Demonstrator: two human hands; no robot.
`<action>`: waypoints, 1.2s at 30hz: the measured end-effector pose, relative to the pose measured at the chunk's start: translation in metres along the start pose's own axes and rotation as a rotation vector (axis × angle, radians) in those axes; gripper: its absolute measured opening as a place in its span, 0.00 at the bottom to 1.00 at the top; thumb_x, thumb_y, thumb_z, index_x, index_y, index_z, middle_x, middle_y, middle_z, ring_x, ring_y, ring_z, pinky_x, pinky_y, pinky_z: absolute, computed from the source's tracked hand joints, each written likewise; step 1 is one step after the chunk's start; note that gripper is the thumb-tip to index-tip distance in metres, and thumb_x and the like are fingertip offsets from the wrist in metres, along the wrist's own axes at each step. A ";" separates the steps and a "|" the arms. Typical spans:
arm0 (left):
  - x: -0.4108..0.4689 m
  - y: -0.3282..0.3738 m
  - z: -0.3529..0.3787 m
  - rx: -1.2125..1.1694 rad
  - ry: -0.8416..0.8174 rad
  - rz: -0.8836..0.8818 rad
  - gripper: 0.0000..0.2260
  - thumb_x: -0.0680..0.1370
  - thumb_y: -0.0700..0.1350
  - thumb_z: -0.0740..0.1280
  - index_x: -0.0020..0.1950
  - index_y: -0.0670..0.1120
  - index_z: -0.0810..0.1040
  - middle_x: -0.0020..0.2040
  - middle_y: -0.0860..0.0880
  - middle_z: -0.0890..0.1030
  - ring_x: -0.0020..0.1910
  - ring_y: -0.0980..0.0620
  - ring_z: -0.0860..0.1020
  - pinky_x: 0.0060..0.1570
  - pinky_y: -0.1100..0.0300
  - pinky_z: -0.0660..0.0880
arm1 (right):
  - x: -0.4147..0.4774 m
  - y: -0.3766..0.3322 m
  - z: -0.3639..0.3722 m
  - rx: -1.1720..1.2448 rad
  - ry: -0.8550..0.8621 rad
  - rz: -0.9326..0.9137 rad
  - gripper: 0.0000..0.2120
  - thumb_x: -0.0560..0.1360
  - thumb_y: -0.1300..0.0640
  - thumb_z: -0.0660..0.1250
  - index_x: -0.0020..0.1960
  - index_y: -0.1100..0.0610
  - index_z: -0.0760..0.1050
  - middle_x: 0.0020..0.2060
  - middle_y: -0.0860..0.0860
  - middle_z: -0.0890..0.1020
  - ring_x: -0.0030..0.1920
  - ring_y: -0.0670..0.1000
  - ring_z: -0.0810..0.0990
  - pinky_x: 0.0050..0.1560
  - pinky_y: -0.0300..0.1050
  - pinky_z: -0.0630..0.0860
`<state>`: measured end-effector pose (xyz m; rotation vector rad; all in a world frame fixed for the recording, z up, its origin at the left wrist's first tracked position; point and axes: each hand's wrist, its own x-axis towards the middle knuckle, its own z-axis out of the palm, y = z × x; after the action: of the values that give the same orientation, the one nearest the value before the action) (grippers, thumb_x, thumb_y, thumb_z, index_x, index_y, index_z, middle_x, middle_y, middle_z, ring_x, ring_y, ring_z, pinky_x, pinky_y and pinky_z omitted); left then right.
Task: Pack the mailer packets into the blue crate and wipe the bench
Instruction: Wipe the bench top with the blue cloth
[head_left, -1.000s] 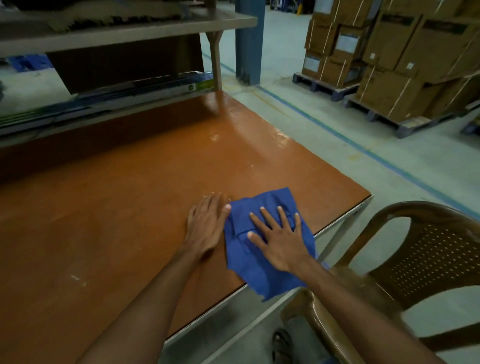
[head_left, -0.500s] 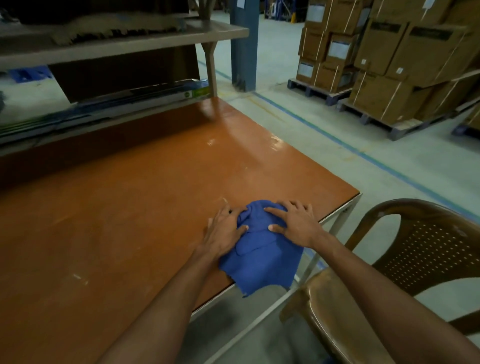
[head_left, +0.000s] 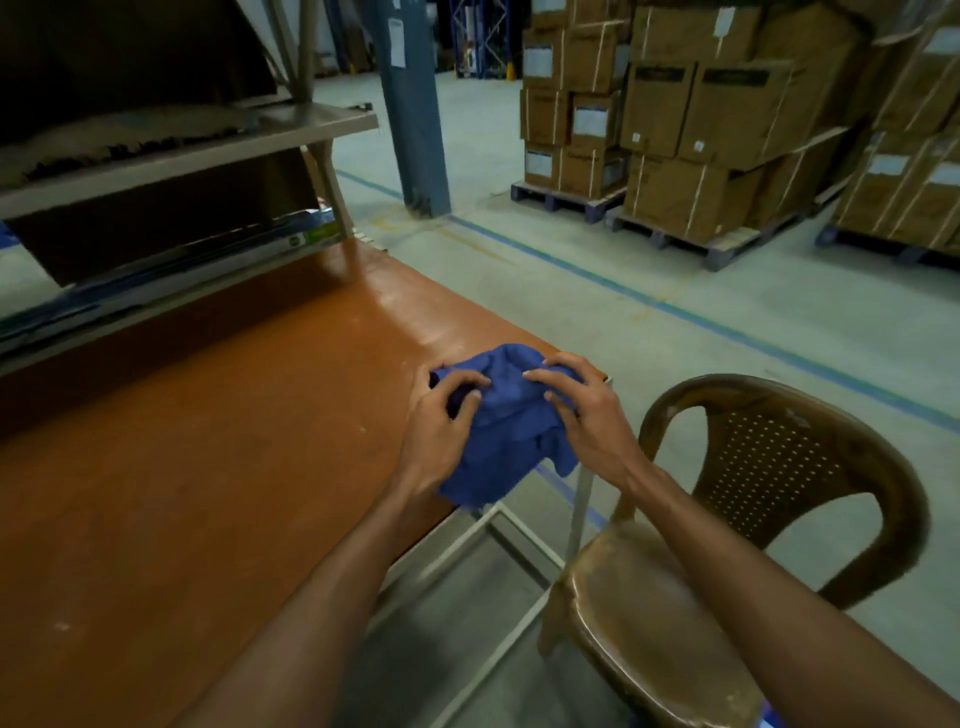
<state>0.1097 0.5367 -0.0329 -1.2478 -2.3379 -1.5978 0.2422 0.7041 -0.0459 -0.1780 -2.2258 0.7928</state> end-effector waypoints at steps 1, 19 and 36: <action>0.003 0.005 0.011 -0.001 -0.055 -0.015 0.12 0.75 0.44 0.70 0.57 0.55 0.80 0.59 0.50 0.71 0.58 0.57 0.73 0.56 0.71 0.68 | -0.003 0.002 -0.014 0.008 0.031 0.032 0.16 0.79 0.68 0.63 0.63 0.57 0.79 0.64 0.50 0.72 0.65 0.41 0.70 0.66 0.32 0.64; -0.122 -0.029 0.283 0.027 -0.790 -0.080 0.17 0.77 0.42 0.68 0.66 0.52 0.78 0.60 0.47 0.72 0.58 0.50 0.76 0.64 0.53 0.72 | -0.273 0.148 -0.094 -0.089 -0.017 0.743 0.22 0.72 0.68 0.61 0.63 0.56 0.78 0.65 0.50 0.72 0.63 0.42 0.70 0.66 0.28 0.63; -0.227 -0.316 0.526 0.840 -1.422 0.232 0.34 0.81 0.64 0.52 0.80 0.55 0.38 0.80 0.51 0.34 0.78 0.41 0.34 0.74 0.36 0.42 | -0.456 0.436 0.087 -0.516 -0.823 1.113 0.31 0.82 0.38 0.48 0.80 0.42 0.40 0.80 0.50 0.39 0.78 0.64 0.38 0.73 0.68 0.42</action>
<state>0.2623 0.7790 -0.6211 -2.5240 -2.5521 0.7274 0.4548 0.8480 -0.6285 -1.7113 -3.0262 0.8892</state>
